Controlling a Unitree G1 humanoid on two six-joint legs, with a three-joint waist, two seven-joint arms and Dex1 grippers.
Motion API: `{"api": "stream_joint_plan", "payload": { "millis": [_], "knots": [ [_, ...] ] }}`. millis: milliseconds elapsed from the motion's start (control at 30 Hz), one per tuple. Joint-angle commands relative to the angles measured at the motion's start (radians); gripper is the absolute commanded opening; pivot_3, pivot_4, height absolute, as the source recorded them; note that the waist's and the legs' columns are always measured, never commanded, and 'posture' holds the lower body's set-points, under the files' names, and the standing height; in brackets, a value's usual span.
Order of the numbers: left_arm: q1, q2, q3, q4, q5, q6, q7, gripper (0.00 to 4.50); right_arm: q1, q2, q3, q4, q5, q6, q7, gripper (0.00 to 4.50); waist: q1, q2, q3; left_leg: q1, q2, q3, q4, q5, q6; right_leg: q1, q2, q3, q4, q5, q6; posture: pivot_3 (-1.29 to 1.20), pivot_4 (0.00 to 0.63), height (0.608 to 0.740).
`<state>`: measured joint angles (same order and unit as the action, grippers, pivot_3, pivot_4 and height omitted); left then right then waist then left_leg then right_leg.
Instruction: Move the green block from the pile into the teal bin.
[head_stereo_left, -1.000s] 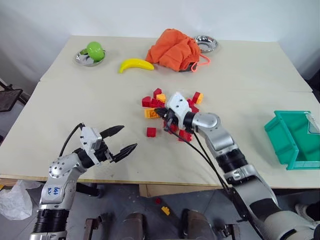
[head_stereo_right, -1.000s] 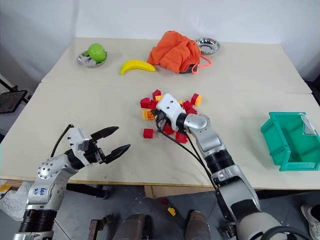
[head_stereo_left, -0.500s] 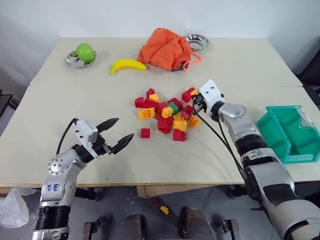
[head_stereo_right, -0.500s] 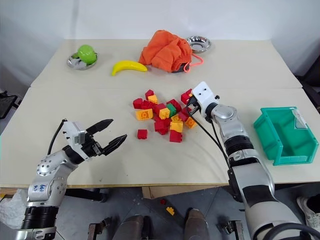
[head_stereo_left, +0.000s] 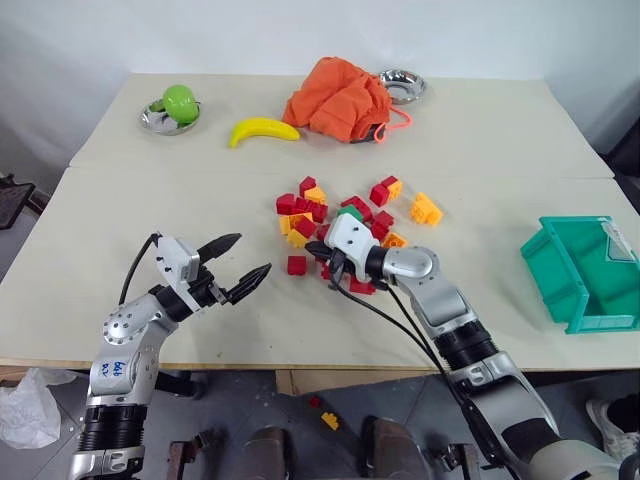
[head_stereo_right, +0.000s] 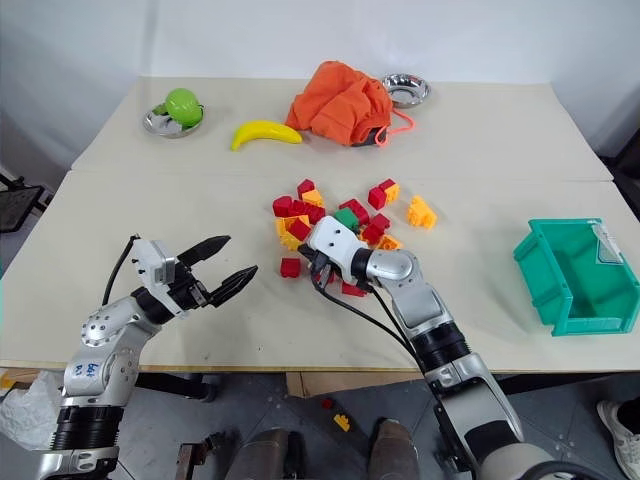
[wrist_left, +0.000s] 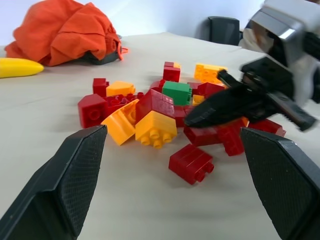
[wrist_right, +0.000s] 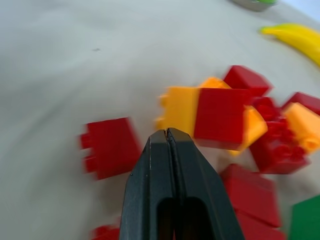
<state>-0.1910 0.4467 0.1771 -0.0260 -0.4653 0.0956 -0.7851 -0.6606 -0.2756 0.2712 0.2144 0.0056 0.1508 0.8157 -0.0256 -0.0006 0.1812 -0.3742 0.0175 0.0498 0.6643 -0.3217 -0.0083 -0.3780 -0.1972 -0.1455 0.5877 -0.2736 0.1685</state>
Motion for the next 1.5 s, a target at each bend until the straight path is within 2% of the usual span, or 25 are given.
{"api": "stream_joint_plan", "payload": {
  "millis": [33,200,300,367,467,667,700,833,900,967,1100,1233,1333,1500],
  "knots": [
    [0.019,0.006,0.011,-0.038,-0.005,-0.017,-0.007,4.5,0.049,-0.085,-0.08,-0.156,0.104,0.028,0.087,0.04,0.001,0.0,0.0,0.0,0.0,0.0,0.0,0.0,0.0,0.0,0.0,0.0,0.0,0.0,0.0,0.0,0.15,0.74],
    [0.035,0.028,0.031,-0.035,0.01,-0.047,-0.015,4.5,0.174,-0.219,-0.282,-0.275,0.298,0.088,0.149,0.04,0.007,-0.001,0.0,0.0,0.0,0.0,0.0,0.0,0.0,0.0,0.0,0.0,-0.001,0.0,0.0,0.0,0.15,0.74],
    [0.043,0.06,0.039,-0.019,0.007,-0.065,-0.056,4.5,0.273,-0.299,-0.391,-0.329,0.376,0.098,0.189,0.62,0.007,-0.001,0.001,0.0,0.0,0.001,-0.001,-0.001,0.0,0.0,0.0,0.0,-0.001,0.0,0.0,0.0,0.15,0.74],
    [0.041,0.084,0.04,-0.014,-0.001,-0.062,-0.084,4.5,0.334,-0.346,-0.441,-0.313,0.378,0.069,0.202,1.29,0.009,-0.001,0.001,0.0,0.0,0.001,-0.001,-0.001,0.0,0.0,0.0,0.0,-0.001,0.0,0.0,0.0,0.15,0.74],
    [0.033,0.129,0.019,-0.005,0.008,-0.055,-0.136,4.5,0.387,-0.405,-0.45,-0.29,0.354,0.049,0.218,2.3,0.01,-0.001,0.001,0.0,0.0,0.002,-0.001,-0.001,0.001,0.0,0.0,0.0,-0.002,0.0,0.0,0.0,0.15,0.74],
    [-0.009,0.135,-0.005,0.011,0.007,-0.053,-0.17,4.5,0.252,-0.317,-0.33,-0.316,0.307,0.157,0.073,4.3,-0.004,-0.001,0.001,0.002,0.001,0.003,0.0,-0.001,0.0,0.0,0.0,0.002,0.0,0.0,0.0,0.0,0.15,0.74],
    [-0.015,0.134,-0.009,0.012,0.007,-0.052,-0.175,4.5,0.212,-0.288,-0.305,-0.31,0.302,0.199,0.042,4.47,-0.004,-0.001,0.001,0.002,0.001,0.003,0.0,-0.001,0.0,0.0,0.001,0.002,0.0,0.0,0.0,0.0,0.15,0.74],
    [-0.024,0.128,-0.019,0.018,0.005,-0.043,-0.18,4.5,0.03,-0.215,-0.156,-0.238,0.192,0.405,-0.073,4.47,-0.003,-0.001,0.001,0.002,0.001,0.004,0.0,-0.001,0.0,-0.001,0.001,0.002,0.001,0.0,0.0,0.0,0.15,0.74],
    [-0.019,0.122,-0.028,0.014,0.016,-0.053,-0.178,4.5,-0.089,-0.146,-0.11,-0.123,0.148,0.528,-0.154,4.47,0.0,-0.001,0.001,0.002,0.001,0.003,0.0,-0.001,0.0,-0.001,0.001,0.002,0.001,0.0,0.0,0.0,0.15,0.74],
    [-0.017,0.118,-0.031,0.009,0.021,-0.06,-0.17,4.5,-0.151,-0.12,-0.063,-0.055,0.099,0.549,-0.181,4.47,0.001,-0.001,0.001,0.001,0.001,0.003,0.0,-0.001,0.0,-0.002,0.0,0.002,0.001,0.0,0.0,0.0,0.15,0.74],
    [-0.008,0.109,-0.025,0.001,0.024,-0.067,-0.154,4.5,-0.243,-0.026,-0.078,0.101,0.07,0.523,-0.278,4.47,-0.002,-0.001,0.001,-0.001,0.0,0.003,0.0,-0.001,0.0,-0.002,0.0,0.001,0.001,0.0,0.0,0.0,0.15,0.74],
    [0.002,0.099,-0.024,-0.011,0.024,-0.072,-0.14,4.5,-0.271,0.004,-0.087,0.172,0.055,0.505,-0.31,4.47,-0.005,-0.001,0.001,-0.001,0.001,0.003,-0.001,-0.001,0.0,-0.004,0.001,0.002,0.001,0.0,0.0,0.0,0.15,0.74],
    [0.022,0.095,-0.02,-0.027,0.021,-0.073,-0.129,4.5,-0.264,0.012,-0.094,0.165,0.06,0.534,-0.314,3.89,-0.005,-0.001,0.001,-0.001,0.001,0.004,-0.001,-0.001,0.0,-0.004,0.001,0.002,0.001,0.0,0.0,0.0,0.15,0.74],
    [0.029,0.092,-0.023,-0.032,0.021,-0.075,-0.123,4.5,-0.253,0.011,-0.117,0.145,0.07,0.571,-0.309,2.25,-0.004,-0.001,0.001,-0.001,0.001,0.004,-0.001,-0.001,0.0,-0.004,0.001,0.002,0.001,0.0,0.0,0.0,0.15,0.74]
  ]
}}
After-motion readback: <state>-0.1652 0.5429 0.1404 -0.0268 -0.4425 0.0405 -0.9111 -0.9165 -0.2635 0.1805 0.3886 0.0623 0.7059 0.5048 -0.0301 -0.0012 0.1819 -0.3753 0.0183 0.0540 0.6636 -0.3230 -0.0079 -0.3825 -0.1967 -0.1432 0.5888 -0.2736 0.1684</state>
